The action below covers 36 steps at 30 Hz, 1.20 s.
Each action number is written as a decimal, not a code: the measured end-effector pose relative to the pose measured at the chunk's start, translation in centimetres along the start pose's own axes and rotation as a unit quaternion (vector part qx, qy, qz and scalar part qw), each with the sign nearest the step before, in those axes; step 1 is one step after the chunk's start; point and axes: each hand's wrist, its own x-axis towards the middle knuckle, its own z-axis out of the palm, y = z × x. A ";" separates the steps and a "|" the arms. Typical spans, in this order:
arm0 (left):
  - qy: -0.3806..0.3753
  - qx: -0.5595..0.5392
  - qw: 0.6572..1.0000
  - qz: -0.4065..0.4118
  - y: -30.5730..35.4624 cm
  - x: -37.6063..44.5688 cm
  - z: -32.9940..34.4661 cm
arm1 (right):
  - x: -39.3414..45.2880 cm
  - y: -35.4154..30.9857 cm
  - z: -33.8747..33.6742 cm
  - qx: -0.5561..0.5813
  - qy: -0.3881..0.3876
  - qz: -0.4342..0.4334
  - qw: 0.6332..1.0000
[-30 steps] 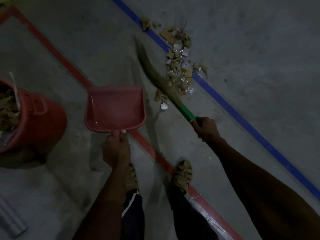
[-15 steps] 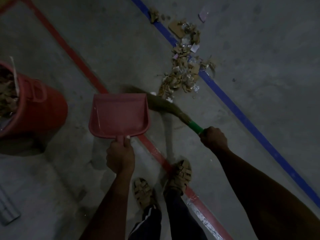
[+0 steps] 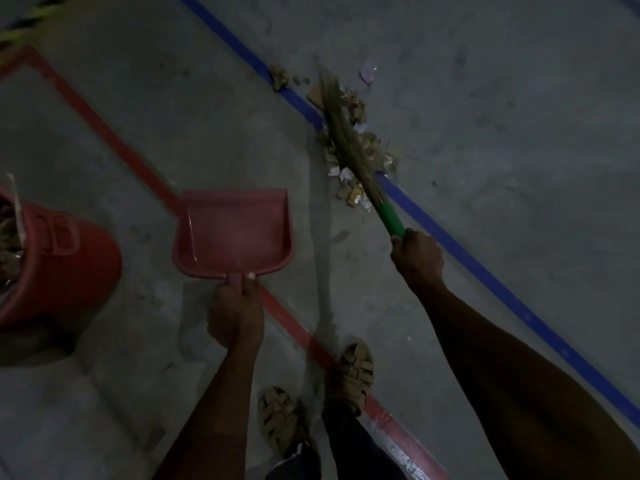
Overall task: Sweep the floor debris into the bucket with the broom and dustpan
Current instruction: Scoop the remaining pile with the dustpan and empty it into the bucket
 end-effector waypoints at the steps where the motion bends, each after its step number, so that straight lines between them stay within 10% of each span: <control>1: 0.000 -0.003 1.000 0.007 0.8 0.2 -0.1 | 0.0 -0.3 -0.3 0.011 0.000 -0.006 1.000; 23: -0.012 -0.022 0.980 0.199 12.0 28.1 -3.3 | 14.2 -25.9 4.7 0.309 -0.102 0.026 0.945; 36: -0.010 0.037 0.967 0.251 17.3 45.5 -5.4 | 21.8 -41.5 11.9 0.414 -0.158 0.248 0.861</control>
